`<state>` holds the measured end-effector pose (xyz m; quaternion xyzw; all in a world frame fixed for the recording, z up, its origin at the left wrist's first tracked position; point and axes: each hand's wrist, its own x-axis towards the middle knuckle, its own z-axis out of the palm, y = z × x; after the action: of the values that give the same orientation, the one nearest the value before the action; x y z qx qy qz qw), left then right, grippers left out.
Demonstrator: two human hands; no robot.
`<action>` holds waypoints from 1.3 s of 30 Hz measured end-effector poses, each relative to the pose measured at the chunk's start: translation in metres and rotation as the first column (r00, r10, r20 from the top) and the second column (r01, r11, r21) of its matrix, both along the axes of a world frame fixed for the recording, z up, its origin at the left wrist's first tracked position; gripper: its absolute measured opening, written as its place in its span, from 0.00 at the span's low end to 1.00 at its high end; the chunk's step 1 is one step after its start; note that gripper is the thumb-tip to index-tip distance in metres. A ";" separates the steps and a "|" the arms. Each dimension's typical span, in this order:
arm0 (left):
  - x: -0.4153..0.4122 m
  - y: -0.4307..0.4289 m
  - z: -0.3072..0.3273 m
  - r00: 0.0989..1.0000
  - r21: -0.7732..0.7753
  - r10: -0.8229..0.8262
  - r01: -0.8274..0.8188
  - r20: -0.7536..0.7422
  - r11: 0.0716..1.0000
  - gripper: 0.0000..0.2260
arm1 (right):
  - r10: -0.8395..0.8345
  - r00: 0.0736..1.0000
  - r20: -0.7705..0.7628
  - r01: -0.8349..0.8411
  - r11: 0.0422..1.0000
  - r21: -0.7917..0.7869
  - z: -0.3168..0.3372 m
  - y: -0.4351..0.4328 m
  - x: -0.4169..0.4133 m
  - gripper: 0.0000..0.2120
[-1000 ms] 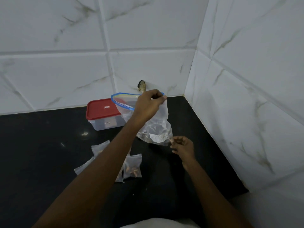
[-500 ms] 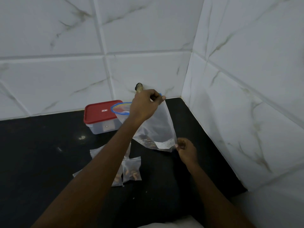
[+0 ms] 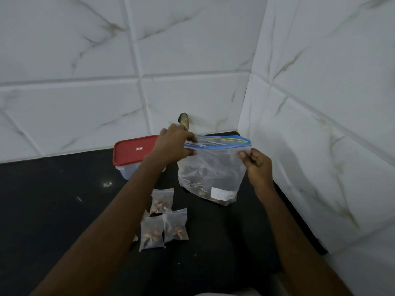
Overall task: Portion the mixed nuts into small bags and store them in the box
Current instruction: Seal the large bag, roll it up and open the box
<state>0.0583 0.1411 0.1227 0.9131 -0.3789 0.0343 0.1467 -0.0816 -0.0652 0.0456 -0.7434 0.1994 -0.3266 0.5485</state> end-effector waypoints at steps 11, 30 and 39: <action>0.014 -0.014 -0.007 0.989 -0.231 0.068 -0.098 -0.134 0.968 0.11 | -0.244 0.966 0.082 0.249 0.813 -0.527 0.043 0.017 0.011 0.36; -0.014 0.007 -0.093 0.711 -0.469 -0.178 -0.235 -0.680 0.851 0.12 | 0.221 0.822 -0.525 -0.553 0.530 -0.643 0.091 0.027 0.059 0.28; -0.017 0.013 -0.119 0.642 -0.388 -0.112 -0.307 -0.759 0.869 0.20 | 0.219 0.922 -0.319 -0.387 0.563 -0.730 0.089 0.046 0.077 0.04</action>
<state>0.0415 0.1536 0.0039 0.7942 -0.2089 -0.2502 0.5129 -0.0045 -0.0192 0.1343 -0.9575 -0.0421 -0.2075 0.1961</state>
